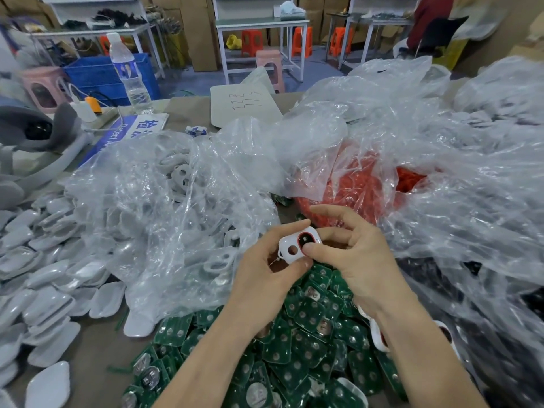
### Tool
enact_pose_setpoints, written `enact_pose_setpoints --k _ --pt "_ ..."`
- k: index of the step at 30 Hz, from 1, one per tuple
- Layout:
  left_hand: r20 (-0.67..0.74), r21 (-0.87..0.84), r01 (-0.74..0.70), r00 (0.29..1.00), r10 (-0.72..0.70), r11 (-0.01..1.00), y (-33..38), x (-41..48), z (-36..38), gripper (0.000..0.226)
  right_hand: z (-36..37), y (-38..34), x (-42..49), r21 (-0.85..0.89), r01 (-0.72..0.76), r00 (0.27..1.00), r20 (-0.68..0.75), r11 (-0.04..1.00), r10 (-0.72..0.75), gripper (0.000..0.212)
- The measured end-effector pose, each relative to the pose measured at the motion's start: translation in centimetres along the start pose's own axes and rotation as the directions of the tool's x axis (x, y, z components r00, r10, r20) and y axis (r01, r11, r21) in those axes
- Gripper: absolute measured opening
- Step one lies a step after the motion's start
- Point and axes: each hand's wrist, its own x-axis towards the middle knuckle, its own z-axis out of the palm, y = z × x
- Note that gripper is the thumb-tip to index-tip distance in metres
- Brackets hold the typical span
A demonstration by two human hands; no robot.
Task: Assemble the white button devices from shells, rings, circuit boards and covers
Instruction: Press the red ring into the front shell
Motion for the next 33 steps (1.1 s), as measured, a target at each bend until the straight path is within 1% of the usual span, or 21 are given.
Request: enact_pose_setpoints --k 4,7,9,14,16,18,20,23,25,27,28,29,30,32,33 --pt "-0.013 -0.011 0.003 1.0 -0.003 1.0 0.1 -0.1 -0.1 0.048 -0.1 -0.1 0.1 0.144 -0.066 0.998 0.01 0.987 0.065 0.052" --pt "-0.031 -0.051 0.003 1.0 -0.004 0.999 0.3 -0.1 0.0 0.049 0.0 -0.1 0.2 0.287 -0.126 0.992 0.033 0.95 0.122 0.053" --pt "-0.032 -0.087 0.01 0.999 -0.013 0.996 0.6 -0.1 0.0 0.049 -0.1 -0.3 0.2 0.35 -0.149 0.989 0.041 0.925 0.144 0.054" --pt "-0.028 -0.074 -0.045 0.999 0.043 0.996 1.0 -0.2 -0.1 0.053 -0.2 -0.6 0.3 0.388 -0.134 0.99 0.084 0.912 0.11 0.051" --pt "-0.03 -0.059 -0.074 0.997 0.072 0.996 1.0 -0.2 0.0 0.056 -0.1 -0.6 0.3 0.397 -0.122 0.991 0.093 0.91 0.092 0.043" --pt "-0.032 -0.059 -0.083 0.996 0.081 0.995 0.8 -0.1 -0.2 0.054 0.0 -0.4 0.3 0.407 -0.107 0.99 0.123 0.907 0.061 0.031" --pt "-0.04 -0.053 -0.074 0.997 0.071 0.996 0.4 0.0 -0.4 0.045 0.0 -0.4 0.2 0.348 -0.08 0.99 0.139 0.934 0.033 0.025" --pt "-0.038 -0.079 -0.041 0.999 0.038 0.996 0.0 0.1 -0.5 0.03 -0.4 -0.8 0.2 0.119 0.029 0.99 0.136 0.992 -0.045 0.02" --pt "0.016 -0.208 0.004 1.0 -0.001 0.978 0.0 0.2 -0.7 0.027 -0.8 -1.0 0.1 -0.024 0.098 0.983 0.155 0.995 -0.093 0.024" --pt "0.094 -0.407 0.077 0.995 -0.042 0.91 0.2 0.3 -0.9 0.031 -1.3 -1.3 0.1 -0.141 0.126 0.981 0.164 0.982 -0.102 0.031" --pt "0.123 -0.477 0.109 0.991 -0.057 0.872 0.3 0.4 -1.0 0.032 -1.5 -1.5 0.1 -0.193 0.136 0.979 0.179 0.972 -0.102 0.033" --pt "0.137 -0.507 0.138 0.988 -0.078 0.851 0.3 0.4 -1.1 0.031 -1.7 -1.7 0.1 -0.239 0.151 0.973 0.207 0.959 -0.101 0.034" --pt "0.141 -0.499 0.165 0.984 -0.109 0.851 0.4 0.4 -1.2 0.028 -1.9 -1.9 0.0 -0.281 0.168 0.963 0.25 0.945 -0.097 0.034" --pt "0.168 -0.426 0.223 0.972 -0.166 0.877 0.5 0.3 -1.1 0.018 -2.3 -2.2 -0.1 -0.362 0.203 0.934 0.35 0.91 -0.07 0.031" --pt "0.208 -0.392 0.261 0.959 -0.192 0.882 0.4 0.3 -1.1 0.022 -2.5 -2.3 -0.2 -0.398 0.214 0.921 0.386 0.892 -0.049 0.03"
